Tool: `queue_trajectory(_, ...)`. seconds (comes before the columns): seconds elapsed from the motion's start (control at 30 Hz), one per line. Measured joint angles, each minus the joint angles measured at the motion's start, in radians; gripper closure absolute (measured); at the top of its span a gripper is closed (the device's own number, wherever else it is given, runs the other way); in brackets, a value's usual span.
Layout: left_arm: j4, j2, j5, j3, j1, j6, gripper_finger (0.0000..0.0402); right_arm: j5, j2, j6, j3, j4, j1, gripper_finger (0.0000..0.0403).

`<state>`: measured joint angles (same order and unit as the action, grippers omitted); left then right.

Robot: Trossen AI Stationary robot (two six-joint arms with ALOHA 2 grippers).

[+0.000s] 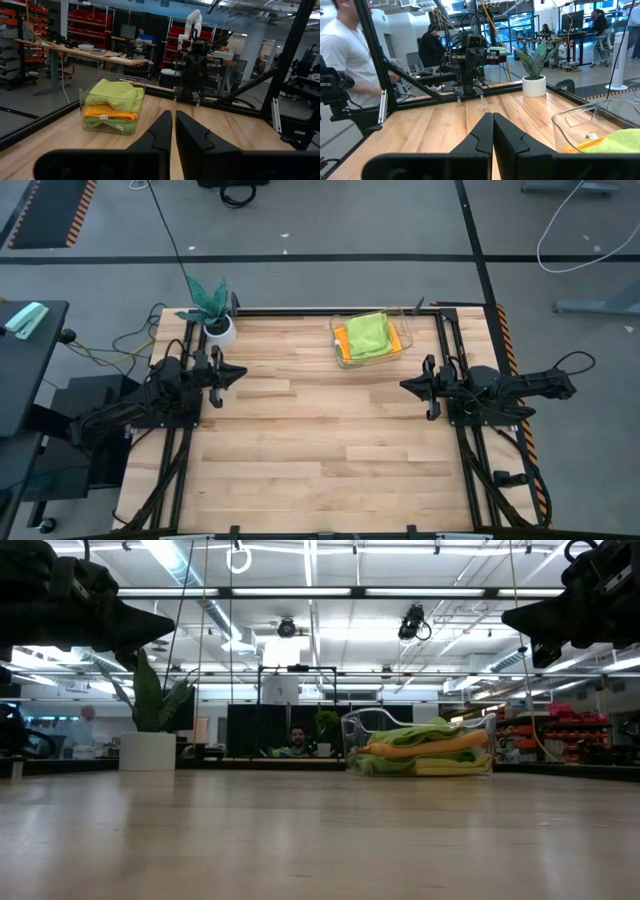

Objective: Fold microfiber towels
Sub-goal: Return to Home Position

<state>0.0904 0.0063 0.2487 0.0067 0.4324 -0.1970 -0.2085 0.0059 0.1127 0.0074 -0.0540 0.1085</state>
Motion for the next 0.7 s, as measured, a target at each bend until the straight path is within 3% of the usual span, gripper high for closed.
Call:
queue_trajectory(0.33, 0.003, 0.0, 0.0, 0.0, 0.0, -0.001, 0.0361, 0.0, 0.0, 0.0, 0.0, 0.0, 0.0, 0.0387)
queue_trajectory(0.7, 0.003, 0.0, 0.0, 0.0, 0.0, -0.001, 0.0374, 0.0, 0.0, 0.0, 0.0, 0.0, 0.0, 0.0387)
